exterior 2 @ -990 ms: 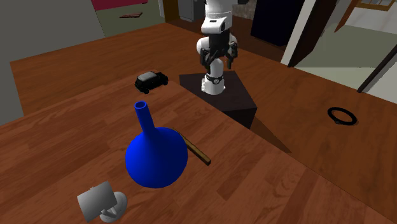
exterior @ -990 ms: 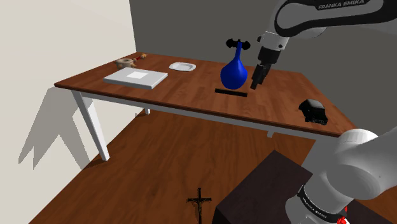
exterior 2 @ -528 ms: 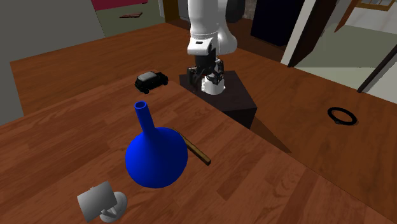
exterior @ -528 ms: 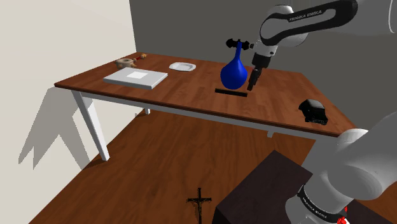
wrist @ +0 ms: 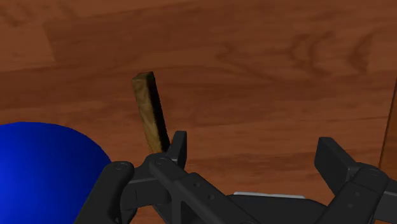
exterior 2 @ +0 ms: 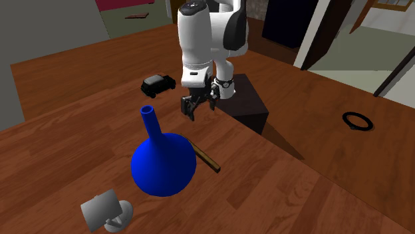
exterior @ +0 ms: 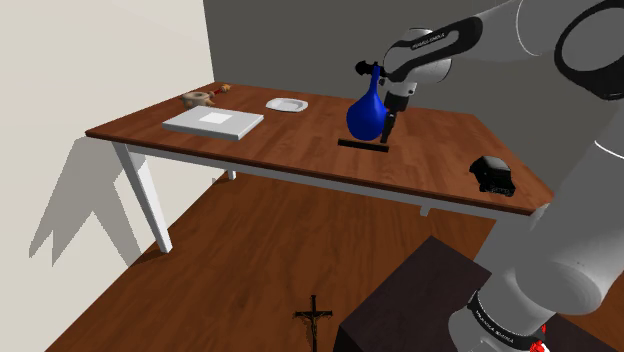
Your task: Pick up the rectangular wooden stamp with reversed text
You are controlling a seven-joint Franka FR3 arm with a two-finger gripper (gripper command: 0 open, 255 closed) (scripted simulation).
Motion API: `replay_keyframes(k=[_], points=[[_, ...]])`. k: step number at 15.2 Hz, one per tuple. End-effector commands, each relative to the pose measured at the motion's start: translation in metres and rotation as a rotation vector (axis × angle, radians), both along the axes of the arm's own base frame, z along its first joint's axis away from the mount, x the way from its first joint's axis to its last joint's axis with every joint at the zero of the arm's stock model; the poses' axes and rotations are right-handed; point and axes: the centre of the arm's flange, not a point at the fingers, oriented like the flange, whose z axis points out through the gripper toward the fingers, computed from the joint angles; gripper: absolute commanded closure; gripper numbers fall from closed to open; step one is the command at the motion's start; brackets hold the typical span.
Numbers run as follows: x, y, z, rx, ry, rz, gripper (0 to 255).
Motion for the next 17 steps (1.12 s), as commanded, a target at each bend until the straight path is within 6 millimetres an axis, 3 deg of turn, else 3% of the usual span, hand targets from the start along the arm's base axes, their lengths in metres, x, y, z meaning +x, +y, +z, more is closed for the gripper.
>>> replay_keyframes(k=[1,7,15,17], points=[[0.020,-0.012,-0.012,-0.008,0.001,0.041,0],[0.081,-0.048,-0.046,-0.028,0.003,0.151,0],[0.083,-0.048,-0.087,-0.028,0.003,0.154,0],[0.083,-0.048,-0.087,-0.028,0.003,0.154,0]])
